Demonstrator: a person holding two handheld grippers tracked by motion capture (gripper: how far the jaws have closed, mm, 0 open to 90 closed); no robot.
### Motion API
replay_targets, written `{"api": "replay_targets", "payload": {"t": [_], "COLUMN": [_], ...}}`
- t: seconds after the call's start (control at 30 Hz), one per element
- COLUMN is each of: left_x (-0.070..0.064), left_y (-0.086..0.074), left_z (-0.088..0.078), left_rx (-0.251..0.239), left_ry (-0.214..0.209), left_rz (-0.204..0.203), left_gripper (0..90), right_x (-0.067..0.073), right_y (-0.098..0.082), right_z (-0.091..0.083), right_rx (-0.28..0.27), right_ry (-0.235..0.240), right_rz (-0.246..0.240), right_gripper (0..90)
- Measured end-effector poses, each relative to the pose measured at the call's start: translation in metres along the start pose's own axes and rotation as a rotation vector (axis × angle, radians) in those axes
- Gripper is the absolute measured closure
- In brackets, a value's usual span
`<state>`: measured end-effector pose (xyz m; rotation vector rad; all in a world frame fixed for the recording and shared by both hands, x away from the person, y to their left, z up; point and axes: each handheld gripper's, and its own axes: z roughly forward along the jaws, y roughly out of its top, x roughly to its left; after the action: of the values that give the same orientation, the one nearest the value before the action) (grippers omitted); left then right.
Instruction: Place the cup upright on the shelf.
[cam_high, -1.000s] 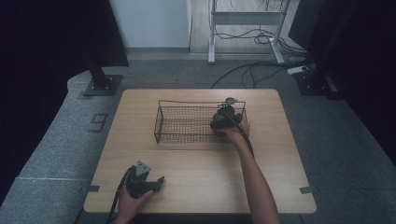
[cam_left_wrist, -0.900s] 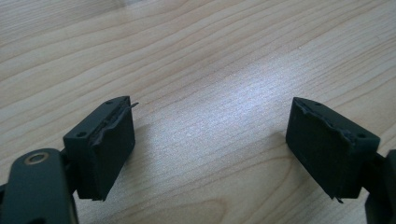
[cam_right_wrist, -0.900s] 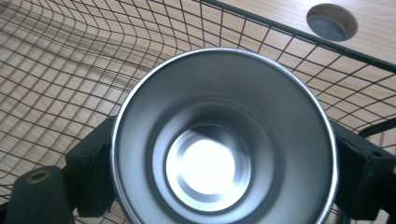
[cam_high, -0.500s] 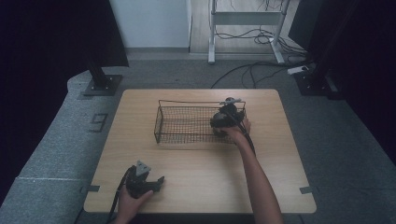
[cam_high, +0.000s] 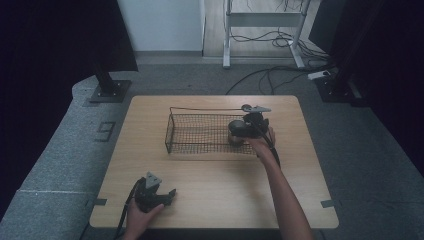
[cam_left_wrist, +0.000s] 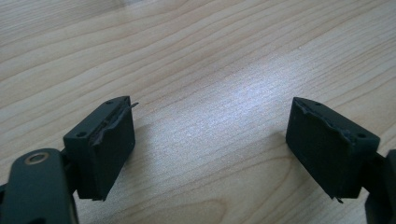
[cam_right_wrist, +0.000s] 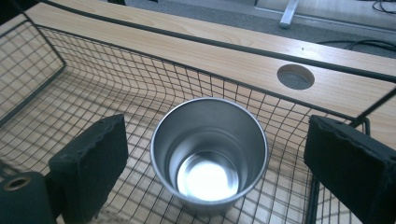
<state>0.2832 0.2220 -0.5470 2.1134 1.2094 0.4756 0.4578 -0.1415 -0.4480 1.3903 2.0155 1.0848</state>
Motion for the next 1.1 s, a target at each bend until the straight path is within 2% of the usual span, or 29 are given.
{"api": "replay_targets", "payload": {"t": [0.1, 0.33, 0.53, 0.83, 1.1], "left_x": [0.0, 0.0, 0.0, 0.0, 0.0], "left_y": [0.0, 0.0, 0.0, 0.0, 0.0], "left_z": [0.0, 0.0, 0.0, 0.0, 0.0], "left_rx": [0.0, 0.002, 0.002, 0.002, 0.002], "left_ry": [0.0, -0.001, 0.0, 0.0, 0.0], "left_rz": [0.0, 0.0, 0.0, 0.0, 0.0], "left_gripper": [15.6, 15.6, 15.6, 15.7, 15.7], "right_x": [-0.001, -0.001, -0.003, -0.007, -0.01], "right_y": [-0.006, -0.022, -0.042, -0.09, -0.133], "right_z": [-0.009, -0.028, -0.052, -0.085, -0.097], "right_rx": [-0.021, -0.048, -0.092, -0.122, -0.1], "right_ry": [0.021, 0.031, 0.063, 0.089, 0.092], "right_rz": [0.007, -0.007, -0.015, -0.027, -0.032], "right_gripper": [7.2, 8.0, 9.0, 12.0, 12.8]}}
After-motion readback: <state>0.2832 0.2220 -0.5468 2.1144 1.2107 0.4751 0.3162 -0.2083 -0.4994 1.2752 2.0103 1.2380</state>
